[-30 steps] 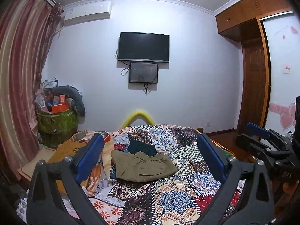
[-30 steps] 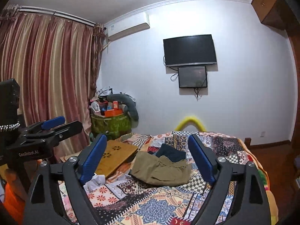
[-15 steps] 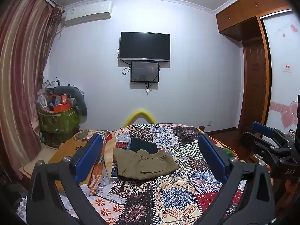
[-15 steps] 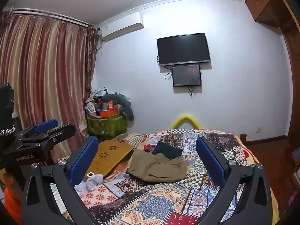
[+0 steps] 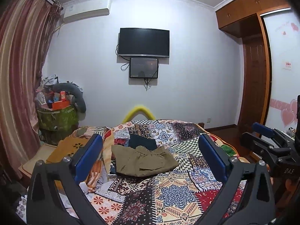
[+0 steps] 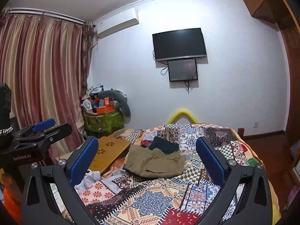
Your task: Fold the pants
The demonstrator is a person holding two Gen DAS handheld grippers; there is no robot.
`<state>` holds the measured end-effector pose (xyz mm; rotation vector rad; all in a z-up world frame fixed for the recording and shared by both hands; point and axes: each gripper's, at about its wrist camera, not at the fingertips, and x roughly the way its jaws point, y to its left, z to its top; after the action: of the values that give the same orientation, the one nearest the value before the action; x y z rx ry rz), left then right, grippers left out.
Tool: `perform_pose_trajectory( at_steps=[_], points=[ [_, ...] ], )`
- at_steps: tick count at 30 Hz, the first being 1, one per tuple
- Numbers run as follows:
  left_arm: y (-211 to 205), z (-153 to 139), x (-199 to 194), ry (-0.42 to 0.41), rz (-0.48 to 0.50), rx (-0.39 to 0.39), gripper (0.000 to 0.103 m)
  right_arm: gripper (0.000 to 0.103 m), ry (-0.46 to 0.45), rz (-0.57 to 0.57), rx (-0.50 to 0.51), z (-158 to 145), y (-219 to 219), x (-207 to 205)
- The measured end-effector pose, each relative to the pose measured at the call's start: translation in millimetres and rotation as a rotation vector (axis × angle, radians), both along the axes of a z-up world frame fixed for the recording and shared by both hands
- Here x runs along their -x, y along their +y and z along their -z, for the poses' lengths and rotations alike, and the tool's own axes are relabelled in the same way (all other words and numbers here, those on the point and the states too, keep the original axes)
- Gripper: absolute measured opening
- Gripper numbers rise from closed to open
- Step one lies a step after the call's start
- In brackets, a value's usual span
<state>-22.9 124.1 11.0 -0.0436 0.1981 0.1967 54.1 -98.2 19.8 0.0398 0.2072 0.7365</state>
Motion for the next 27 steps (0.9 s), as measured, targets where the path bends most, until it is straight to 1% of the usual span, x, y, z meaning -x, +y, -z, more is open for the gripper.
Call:
perform_pose_trajectory(
  at_steps=[8, 15, 27],
  points=[
    [1, 3, -6, 0.005, 0.004, 0.017, 0.103, 0.103, 0.010, 0.007, -0.002, -1, -2, -1],
    [2, 4, -8, 0.007, 0.005, 0.009, 0.103, 0.103, 0.016, 0.007, 0.002, -3, -3, -1],
    [3, 7, -11, 0.014, 0.010, 0.017, 0.103, 0.103, 0.020, 0.012, 0.005, -4, -4, 0]
  ],
)
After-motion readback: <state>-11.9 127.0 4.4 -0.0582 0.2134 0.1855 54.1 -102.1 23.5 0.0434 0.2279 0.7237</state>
